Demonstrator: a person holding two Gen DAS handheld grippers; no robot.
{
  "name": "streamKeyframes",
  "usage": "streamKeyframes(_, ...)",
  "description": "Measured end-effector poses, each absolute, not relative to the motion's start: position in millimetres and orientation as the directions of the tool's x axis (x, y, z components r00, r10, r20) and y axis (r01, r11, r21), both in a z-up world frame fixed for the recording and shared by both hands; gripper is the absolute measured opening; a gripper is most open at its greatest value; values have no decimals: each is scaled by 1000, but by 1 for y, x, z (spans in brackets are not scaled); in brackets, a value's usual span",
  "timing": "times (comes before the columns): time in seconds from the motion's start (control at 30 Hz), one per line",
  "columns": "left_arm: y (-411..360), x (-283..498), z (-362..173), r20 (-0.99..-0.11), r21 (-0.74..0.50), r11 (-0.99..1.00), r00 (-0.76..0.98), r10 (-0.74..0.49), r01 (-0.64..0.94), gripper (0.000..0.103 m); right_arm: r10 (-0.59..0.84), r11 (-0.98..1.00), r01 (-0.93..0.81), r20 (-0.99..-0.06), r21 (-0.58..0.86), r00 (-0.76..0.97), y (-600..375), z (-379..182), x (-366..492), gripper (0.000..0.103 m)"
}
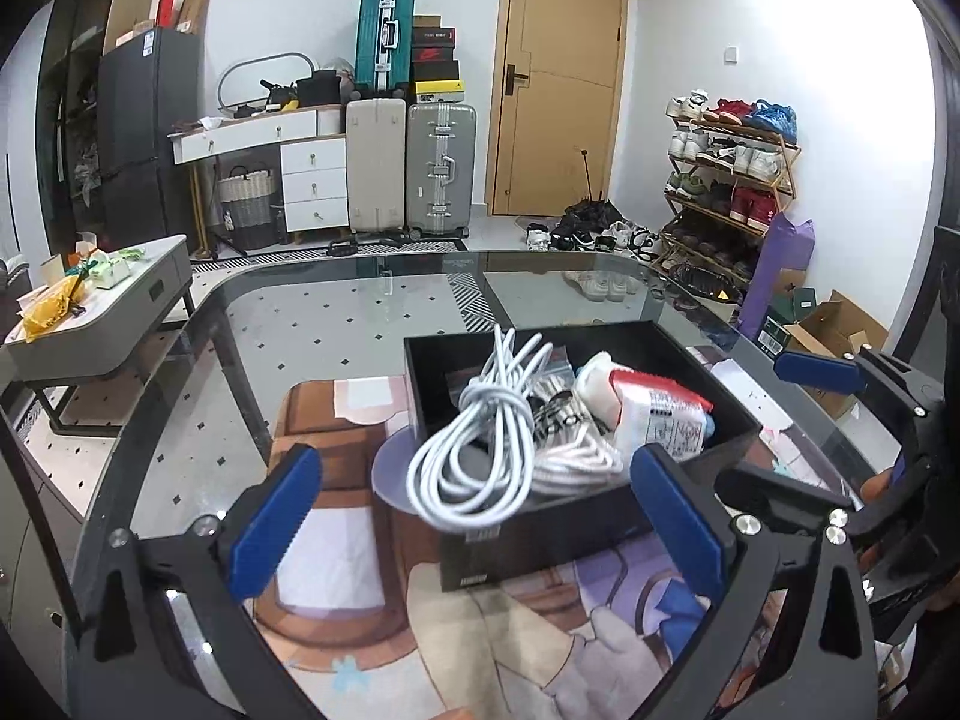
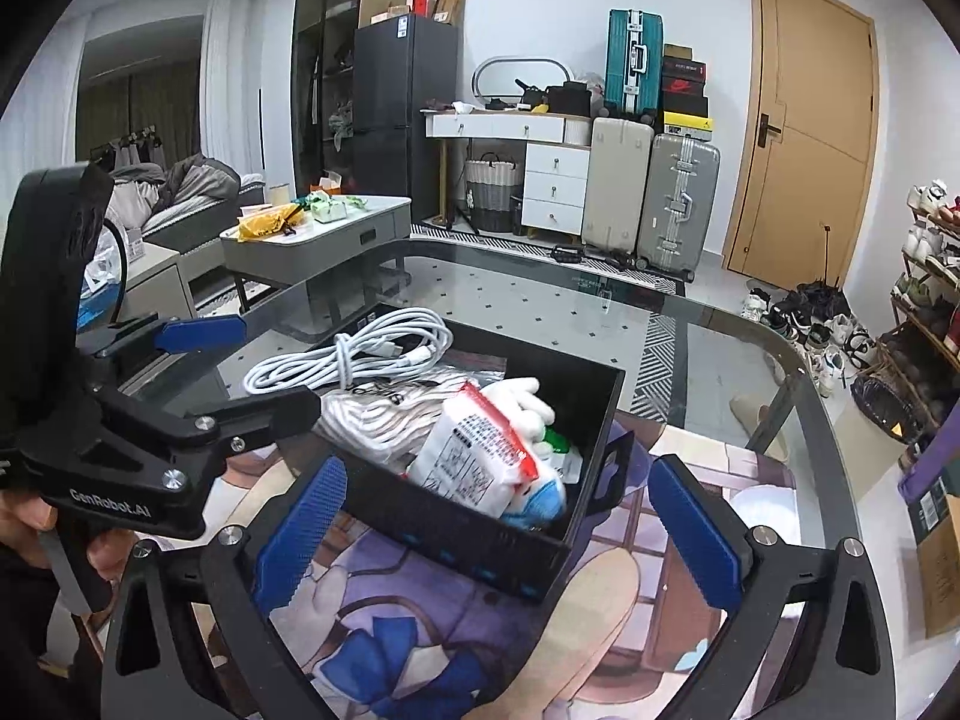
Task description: Organize soft objects
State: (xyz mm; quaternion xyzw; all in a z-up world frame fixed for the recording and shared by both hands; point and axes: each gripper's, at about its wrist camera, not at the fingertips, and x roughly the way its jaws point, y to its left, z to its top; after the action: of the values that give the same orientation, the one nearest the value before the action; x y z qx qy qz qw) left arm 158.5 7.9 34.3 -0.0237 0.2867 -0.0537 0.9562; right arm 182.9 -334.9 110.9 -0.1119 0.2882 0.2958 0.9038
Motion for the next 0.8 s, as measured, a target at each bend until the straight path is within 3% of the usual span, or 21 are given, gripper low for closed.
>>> streamKeyframes(0.8, 8, 119, 31, -398, -73, 997, 915, -62, 36, 103, 525, 814, -581, -432, 3, 733, -366, 103, 148, 102)
